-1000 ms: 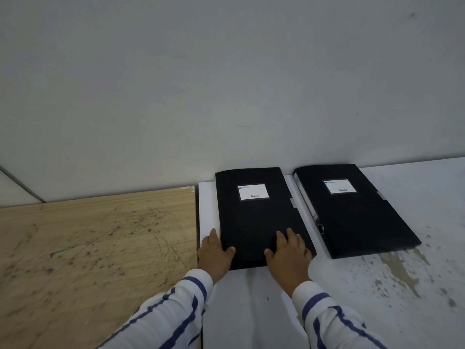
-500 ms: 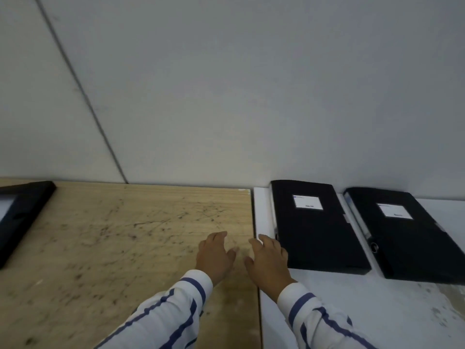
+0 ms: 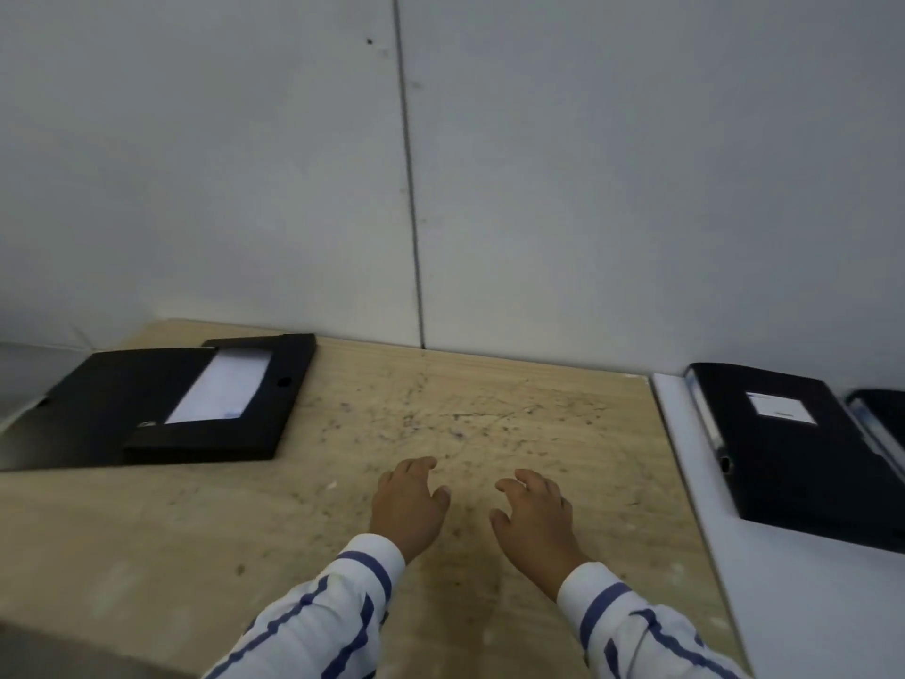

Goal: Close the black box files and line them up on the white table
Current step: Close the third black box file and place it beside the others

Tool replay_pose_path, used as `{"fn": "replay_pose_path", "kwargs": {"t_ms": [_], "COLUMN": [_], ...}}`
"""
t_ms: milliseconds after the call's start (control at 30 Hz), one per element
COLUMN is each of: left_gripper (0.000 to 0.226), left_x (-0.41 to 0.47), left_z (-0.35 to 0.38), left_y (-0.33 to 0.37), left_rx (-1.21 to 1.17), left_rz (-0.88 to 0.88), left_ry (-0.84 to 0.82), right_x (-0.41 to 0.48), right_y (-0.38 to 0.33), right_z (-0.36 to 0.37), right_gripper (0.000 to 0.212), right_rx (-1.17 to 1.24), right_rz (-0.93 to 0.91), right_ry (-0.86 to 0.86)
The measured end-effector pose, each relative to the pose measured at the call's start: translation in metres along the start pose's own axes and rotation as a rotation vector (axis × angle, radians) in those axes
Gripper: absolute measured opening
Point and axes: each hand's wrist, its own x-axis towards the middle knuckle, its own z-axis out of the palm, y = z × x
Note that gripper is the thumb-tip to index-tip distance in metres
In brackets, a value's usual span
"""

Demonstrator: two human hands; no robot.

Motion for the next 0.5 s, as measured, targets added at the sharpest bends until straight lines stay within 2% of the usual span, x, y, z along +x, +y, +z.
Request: {"fn": "replay_pose_path", "kwargs": {"t_ms": [267,500], "left_gripper": [0.047,0.047], "left_x": [-0.027,-0.024], "left_z": [-0.080,-0.122], "left_y": [-0.123,-0.183], "left_rx": [-0.072,-0.109], "left_rz": [-0.108,-0.224], "left_ry": [0.068,0.166], "right_x": [-0.006,0.012], "right_y": [-0.121,-0.204], "right_z": [0.059,0.087], "right_gripper": [0.044,0.044], "right_rx": [0.006,-0.040], "right_rz": [-0.111,-0.249], "right_ry": [-0.098,-0.104]}}
